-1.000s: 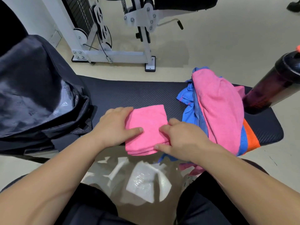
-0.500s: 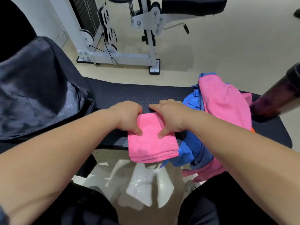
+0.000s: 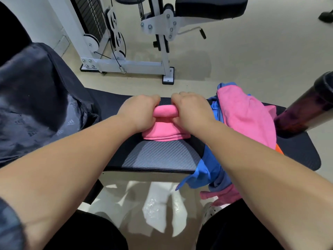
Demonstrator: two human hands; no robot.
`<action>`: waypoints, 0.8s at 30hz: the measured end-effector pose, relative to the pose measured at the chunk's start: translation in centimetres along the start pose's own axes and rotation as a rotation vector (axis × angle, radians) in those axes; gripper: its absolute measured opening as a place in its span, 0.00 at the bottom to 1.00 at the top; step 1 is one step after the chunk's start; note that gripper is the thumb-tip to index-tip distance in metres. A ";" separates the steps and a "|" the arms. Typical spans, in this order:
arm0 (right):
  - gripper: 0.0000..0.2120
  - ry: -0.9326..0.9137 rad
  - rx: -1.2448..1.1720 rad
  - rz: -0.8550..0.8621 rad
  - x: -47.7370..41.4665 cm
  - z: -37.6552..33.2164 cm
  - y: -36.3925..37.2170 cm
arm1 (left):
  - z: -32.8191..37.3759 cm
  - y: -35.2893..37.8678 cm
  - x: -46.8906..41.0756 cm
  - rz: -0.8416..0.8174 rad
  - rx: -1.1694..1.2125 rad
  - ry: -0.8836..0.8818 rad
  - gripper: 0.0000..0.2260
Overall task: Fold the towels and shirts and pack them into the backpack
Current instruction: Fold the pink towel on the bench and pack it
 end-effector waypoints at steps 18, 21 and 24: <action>0.52 -0.075 -0.096 -0.326 9.2 -1.3 7.5 | 2.1 6.9 7.6 -0.274 -0.064 0.044 0.43; 0.49 -0.068 -0.165 -0.314 8.7 -1.3 7.3 | 2.8 4.0 4.6 -0.193 0.085 -0.014 0.34; 0.43 -0.070 -0.277 -0.264 8.0 -0.9 6.4 | 3.1 3.1 1.9 -0.136 0.156 -0.035 0.31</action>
Point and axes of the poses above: each hand's wrist, its own x-axis away from the middle knuckle, its own y-axis out of the palm, z = x × y, the point moved 10 cm from there along -x, towards the middle knuckle
